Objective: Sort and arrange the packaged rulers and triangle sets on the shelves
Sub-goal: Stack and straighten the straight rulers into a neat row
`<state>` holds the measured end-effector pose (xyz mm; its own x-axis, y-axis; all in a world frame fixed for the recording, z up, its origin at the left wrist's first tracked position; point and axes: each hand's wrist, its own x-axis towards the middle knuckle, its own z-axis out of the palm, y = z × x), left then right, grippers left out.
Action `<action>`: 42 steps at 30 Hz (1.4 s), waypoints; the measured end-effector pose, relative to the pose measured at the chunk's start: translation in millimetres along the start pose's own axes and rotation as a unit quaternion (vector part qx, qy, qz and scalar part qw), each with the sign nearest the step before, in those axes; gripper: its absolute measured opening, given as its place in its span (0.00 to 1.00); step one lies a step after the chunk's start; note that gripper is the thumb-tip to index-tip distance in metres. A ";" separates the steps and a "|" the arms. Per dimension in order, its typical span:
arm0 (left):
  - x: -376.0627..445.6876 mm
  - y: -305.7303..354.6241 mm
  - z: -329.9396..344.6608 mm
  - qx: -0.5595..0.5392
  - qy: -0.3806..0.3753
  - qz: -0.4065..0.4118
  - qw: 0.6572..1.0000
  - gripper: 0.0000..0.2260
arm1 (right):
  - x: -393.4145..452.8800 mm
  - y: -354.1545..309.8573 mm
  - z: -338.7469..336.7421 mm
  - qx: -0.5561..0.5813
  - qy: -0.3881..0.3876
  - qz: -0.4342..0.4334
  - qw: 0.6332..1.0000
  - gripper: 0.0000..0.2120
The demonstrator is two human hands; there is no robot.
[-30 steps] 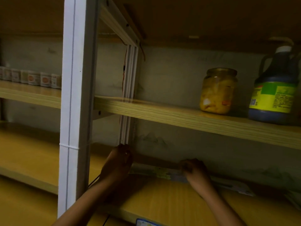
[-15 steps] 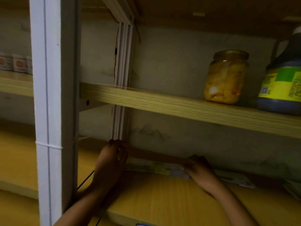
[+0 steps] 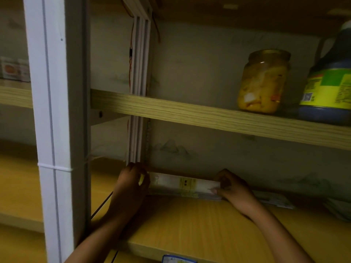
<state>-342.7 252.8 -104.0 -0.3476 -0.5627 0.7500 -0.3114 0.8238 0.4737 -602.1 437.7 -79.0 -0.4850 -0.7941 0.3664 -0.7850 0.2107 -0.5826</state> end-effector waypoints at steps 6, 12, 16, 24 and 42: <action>0.5 -1.9 1.7 0.006 -0.026 -0.001 1.000 0.09 | -0.8 -4.7 -11.0 0.126 0.022 0.032 0.991 0.05; 4.4 -6.3 6.4 0.089 -0.122 -0.060 0.987 0.12 | -2.7 -4.9 -18.4 0.223 0.081 0.054 0.970 0.02; 7.3 -7.5 5.9 0.089 -0.183 -0.075 0.976 0.12 | -3.8 -7.6 -18.2 0.252 0.091 0.057 0.962 0.02; 10.5 -1.8 3.1 0.100 -0.163 -0.075 0.979 0.13 | -7.8 -15.0 -19.3 0.266 0.095 0.091 0.955 0.05; 1.8 12.9 -19.9 -0.074 -0.010 -0.138 0.988 0.05 | -69.2 -22.9 -31.2 0.302 -0.046 0.066 0.950 0.19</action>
<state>-329.8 263.8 -87.3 -0.2861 -0.7668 0.5746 -0.2644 0.6395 0.7219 -562.6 505.6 -68.3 -0.5066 -0.8354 0.2130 -0.3424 -0.0318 -0.9390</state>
